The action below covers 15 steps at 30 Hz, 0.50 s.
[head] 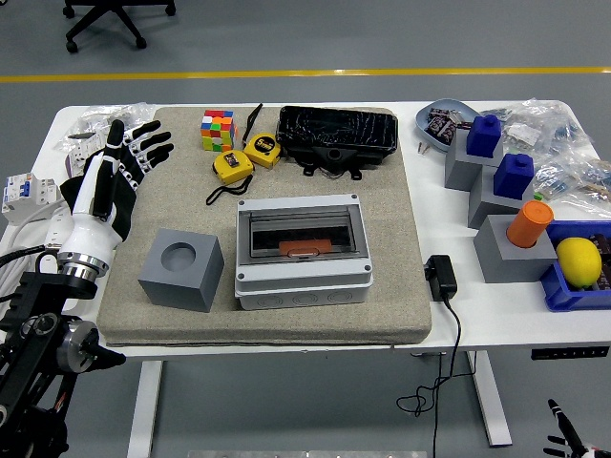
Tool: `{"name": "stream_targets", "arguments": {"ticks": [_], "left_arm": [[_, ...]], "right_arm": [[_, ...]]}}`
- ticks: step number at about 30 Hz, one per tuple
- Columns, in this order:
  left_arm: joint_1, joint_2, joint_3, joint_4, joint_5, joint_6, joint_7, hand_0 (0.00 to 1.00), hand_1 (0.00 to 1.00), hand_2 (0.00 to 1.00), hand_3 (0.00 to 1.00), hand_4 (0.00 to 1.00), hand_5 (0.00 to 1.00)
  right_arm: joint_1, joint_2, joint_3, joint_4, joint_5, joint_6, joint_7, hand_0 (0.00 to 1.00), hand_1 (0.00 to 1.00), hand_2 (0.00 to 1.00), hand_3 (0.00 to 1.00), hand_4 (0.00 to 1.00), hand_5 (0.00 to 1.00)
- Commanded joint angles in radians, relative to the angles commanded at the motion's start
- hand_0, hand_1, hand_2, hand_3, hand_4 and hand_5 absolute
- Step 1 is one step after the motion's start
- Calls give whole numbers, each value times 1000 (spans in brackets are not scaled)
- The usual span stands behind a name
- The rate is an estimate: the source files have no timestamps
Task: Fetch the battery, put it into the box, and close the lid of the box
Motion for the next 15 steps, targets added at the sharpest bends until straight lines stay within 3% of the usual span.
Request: {"name": "stream_targets", "arguments": {"ticks": [3, 4, 9, 10, 15], "left_arm": [[2, 1, 3, 0, 0, 1, 0, 767, 697, 681, 716, 998, 998], [2, 1, 5, 0, 0, 1, 1, 763, 695, 679, 710, 998, 998], [5, 0, 9, 0, 2, 0, 4, 763, 695, 679, 710, 998, 998], [5, 0, 9, 0, 2, 1, 4, 764, 694, 678, 709, 998, 998], [6, 0, 11, -1, 2, 1, 3, 764, 694, 678, 709, 998, 998]], "right_arm": [[-2, 1, -4, 0, -11, -1, -5, 858, 747, 741, 793, 998, 998], [-2, 2, 0, 0, -26, -9, -10, 889, 768, 731, 755, 998, 998], [-1, 7, 51, 0, -156, -71, -81, 889, 768, 731, 755, 998, 998], [-2, 8, 59, 0, -177, -80, -93, 951, 758, 682, 633, 998, 879], [-8, 10, 95, 0, -240, -112, -123, 951, 758, 682, 633, 998, 879]]}}
